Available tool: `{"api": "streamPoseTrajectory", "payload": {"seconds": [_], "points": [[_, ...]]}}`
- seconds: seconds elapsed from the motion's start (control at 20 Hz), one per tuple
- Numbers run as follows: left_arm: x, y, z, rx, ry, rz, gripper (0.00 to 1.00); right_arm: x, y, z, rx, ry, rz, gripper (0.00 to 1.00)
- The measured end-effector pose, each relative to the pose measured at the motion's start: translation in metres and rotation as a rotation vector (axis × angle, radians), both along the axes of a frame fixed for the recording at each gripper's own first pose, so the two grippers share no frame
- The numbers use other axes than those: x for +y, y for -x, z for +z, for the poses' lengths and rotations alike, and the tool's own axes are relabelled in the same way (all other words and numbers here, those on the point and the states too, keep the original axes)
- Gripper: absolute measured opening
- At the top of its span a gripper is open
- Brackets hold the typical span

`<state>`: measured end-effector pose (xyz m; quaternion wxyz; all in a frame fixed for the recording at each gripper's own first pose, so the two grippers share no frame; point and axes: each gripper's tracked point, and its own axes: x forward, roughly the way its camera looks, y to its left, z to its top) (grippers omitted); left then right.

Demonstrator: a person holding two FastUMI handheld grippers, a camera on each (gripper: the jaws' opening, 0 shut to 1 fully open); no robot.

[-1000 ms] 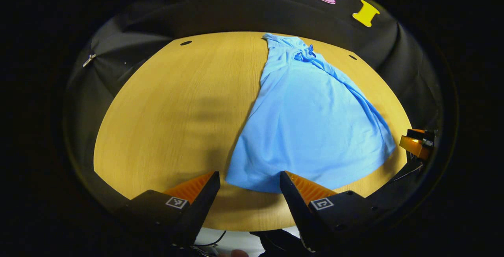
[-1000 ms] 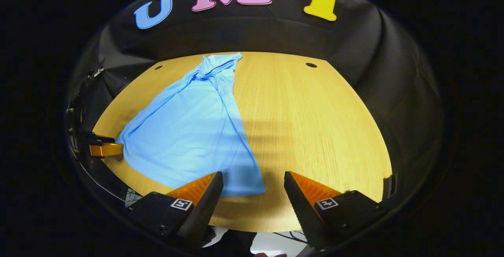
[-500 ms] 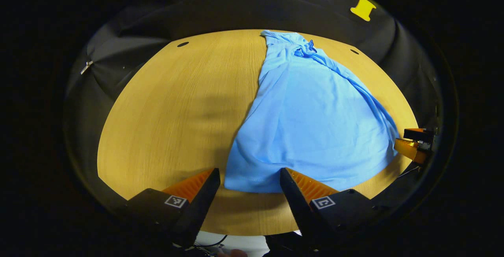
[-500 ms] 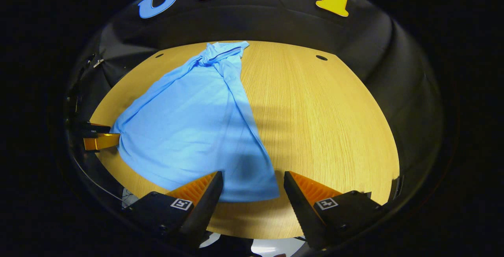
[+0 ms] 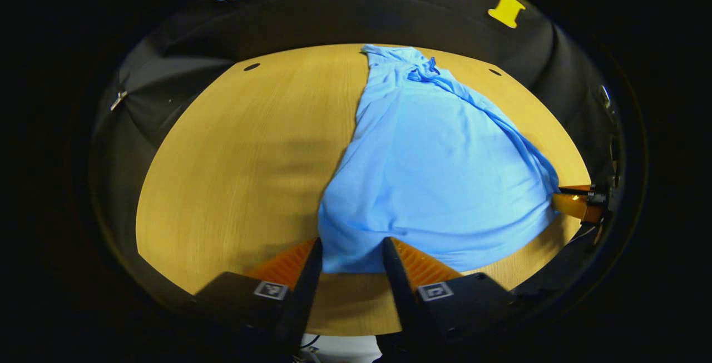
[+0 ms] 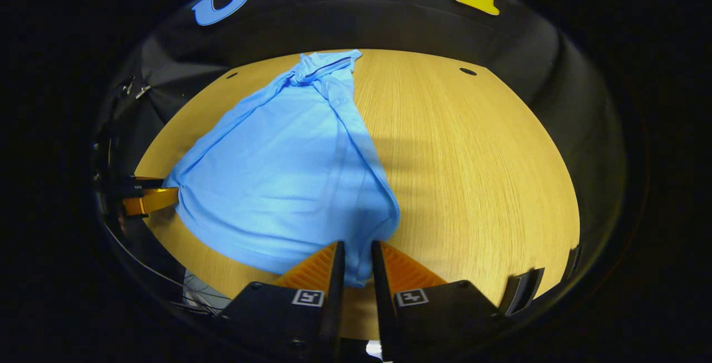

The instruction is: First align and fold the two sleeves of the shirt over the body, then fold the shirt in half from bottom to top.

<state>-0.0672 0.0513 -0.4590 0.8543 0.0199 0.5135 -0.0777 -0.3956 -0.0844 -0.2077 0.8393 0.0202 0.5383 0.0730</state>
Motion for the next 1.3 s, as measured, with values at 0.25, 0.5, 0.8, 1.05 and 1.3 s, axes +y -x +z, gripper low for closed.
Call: {"api": "streamPoseTrajectory", "payload": {"seconds": [0.25,0.5,0.8,1.05,1.3], "points": [[-0.010,-0.007,0.004,-0.014,-0.027,-0.019,0.07,0.005,-0.004,0.001,-0.011,-0.020,-0.003,0.05],[-0.009,-0.016,0.009,-0.009,0.029,0.009,0.06,0.004,-0.014,0.009,-0.029,-0.064,-0.052,0.05],[-0.011,-0.081,0.058,-0.127,0.087,0.055,0.06,0.007,-0.090,0.058,-0.185,-0.116,-0.122,0.05],[-0.011,-0.162,0.102,-0.239,0.120,0.087,0.06,-0.002,-0.172,0.084,-0.300,-0.132,-0.175,0.05],[-0.010,-0.252,0.130,-0.354,0.116,0.099,0.06,-0.012,-0.262,0.098,-0.406,-0.132,-0.212,0.05]]}}
